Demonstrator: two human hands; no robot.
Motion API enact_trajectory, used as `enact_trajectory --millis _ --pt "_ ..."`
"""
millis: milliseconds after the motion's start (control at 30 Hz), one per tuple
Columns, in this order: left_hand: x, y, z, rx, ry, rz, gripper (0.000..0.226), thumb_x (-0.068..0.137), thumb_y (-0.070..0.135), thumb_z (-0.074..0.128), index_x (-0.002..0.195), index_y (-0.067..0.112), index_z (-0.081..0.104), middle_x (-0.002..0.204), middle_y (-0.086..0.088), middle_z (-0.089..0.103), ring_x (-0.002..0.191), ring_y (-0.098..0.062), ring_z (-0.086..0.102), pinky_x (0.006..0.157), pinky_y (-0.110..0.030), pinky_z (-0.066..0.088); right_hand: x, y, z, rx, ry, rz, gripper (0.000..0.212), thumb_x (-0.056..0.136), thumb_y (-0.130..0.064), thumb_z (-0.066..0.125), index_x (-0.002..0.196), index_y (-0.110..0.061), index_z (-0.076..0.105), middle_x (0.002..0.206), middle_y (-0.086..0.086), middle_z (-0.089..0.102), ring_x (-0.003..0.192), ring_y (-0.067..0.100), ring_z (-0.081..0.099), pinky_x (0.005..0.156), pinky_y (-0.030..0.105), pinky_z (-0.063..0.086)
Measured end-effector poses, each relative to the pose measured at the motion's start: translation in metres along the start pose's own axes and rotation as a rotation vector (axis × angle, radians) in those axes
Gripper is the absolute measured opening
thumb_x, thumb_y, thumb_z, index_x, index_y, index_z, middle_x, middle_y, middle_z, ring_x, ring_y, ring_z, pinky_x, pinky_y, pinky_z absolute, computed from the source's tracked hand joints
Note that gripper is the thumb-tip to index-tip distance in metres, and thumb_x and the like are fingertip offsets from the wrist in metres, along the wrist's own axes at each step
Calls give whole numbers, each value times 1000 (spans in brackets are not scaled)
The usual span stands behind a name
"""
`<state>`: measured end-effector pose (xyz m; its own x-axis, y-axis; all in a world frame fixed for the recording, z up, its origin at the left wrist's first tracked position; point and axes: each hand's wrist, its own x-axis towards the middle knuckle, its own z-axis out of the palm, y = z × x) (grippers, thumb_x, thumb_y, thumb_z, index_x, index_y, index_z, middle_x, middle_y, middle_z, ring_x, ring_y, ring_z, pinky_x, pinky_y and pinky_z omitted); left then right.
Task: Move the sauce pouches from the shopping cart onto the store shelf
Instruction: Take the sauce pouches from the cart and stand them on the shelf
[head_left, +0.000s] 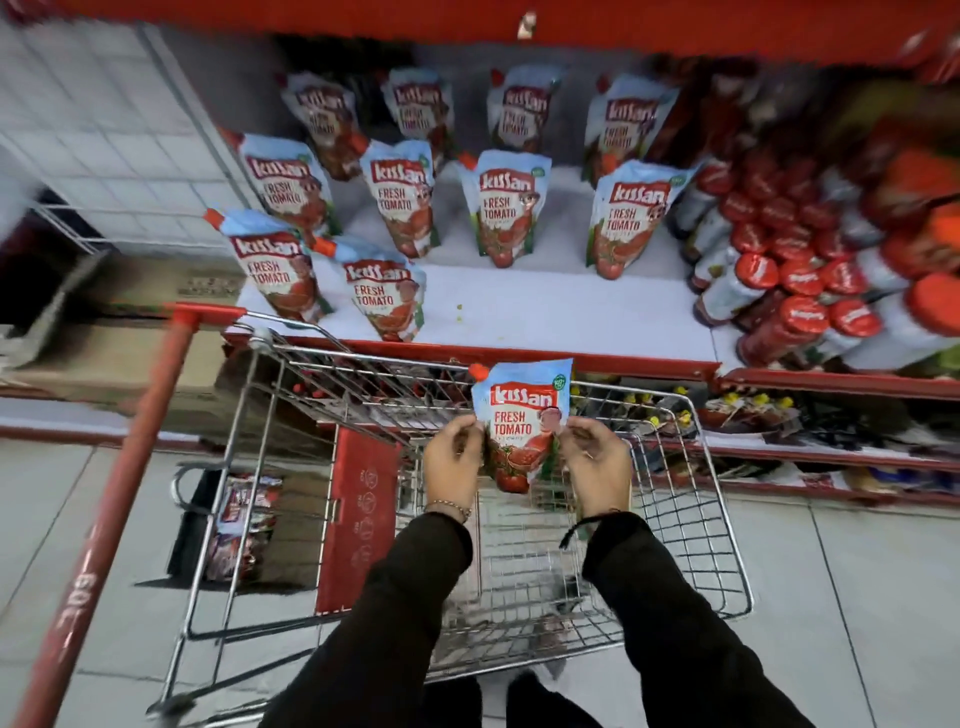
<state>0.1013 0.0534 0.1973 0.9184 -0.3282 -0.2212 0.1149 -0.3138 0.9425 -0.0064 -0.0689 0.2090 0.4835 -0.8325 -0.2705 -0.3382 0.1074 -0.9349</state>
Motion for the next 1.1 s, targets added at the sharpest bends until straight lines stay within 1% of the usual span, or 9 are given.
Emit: enact_trajectory --millis 67,233,333,400,500,600,667,833,1100 --pt "8 15 -5 4 8 56 19 92 15 58 106 6 68 99 -3 68 92 -16 62 79 -19 50 4 -18 4 40 2 -28 14 85 -13 69 98 -15 69 93 -8 70 87 6 65 82 29 55" --pt "40 47 -8 -23 42 141 17 93 16 56 104 8 66 102 -9 71 91 -20 63 86 -36 52 24 -61 15 97 2 -152 12 85 -12 68 96 -18 68 92 -5 69 86 12 64 72 15 50" --pt "59 71 -6 2 79 229 14 93 14 55 101 8 65 96 -4 68 87 -17 61 80 -30 51 44 -79 21 101 -22 -186 8 86 -16 68 92 -22 67 95 0 72 94 20 68 81 29 55" --pt "73 86 -4 12 79 267 14 94 11 53 100 5 64 93 -2 64 83 -14 58 72 -17 47 57 -89 25 99 -43 -206 6 87 -21 67 90 -25 68 100 2 73 99 22 69 89 44 57" --pt "95 98 3 0 80 288 14 95 9 50 99 2 61 92 -4 62 79 -11 57 61 1 42 73 -104 33 101 -10 -224 12 87 -20 65 84 -32 65 95 -6 70 96 20 67 93 50 55" --pt "112 100 10 -8 96 290 13 96 9 48 100 1 59 91 -5 61 77 -4 58 61 2 42 86 -112 41 89 -2 -252 7 89 -16 63 88 -24 64 91 -10 67 91 19 65 93 53 54" --pt "123 97 15 -14 97 286 13 95 7 48 99 1 58 93 -7 62 83 -12 58 63 2 42 96 -111 46 75 -6 -253 4 89 -16 63 91 -19 63 91 -9 67 91 19 64 92 54 54" --pt "136 81 22 44 65 259 11 94 6 47 96 3 58 96 -14 66 87 -19 60 73 -25 48 110 -94 51 17 -29 -235 5 90 -13 61 93 -17 62 96 0 67 95 25 64 93 55 53" --pt "135 78 22 54 80 291 12 95 6 47 98 1 58 97 -10 63 89 -17 58 65 -3 45 111 -86 51 24 -32 -192 9 91 -18 62 98 -12 64 99 3 68 98 23 66 94 49 55"
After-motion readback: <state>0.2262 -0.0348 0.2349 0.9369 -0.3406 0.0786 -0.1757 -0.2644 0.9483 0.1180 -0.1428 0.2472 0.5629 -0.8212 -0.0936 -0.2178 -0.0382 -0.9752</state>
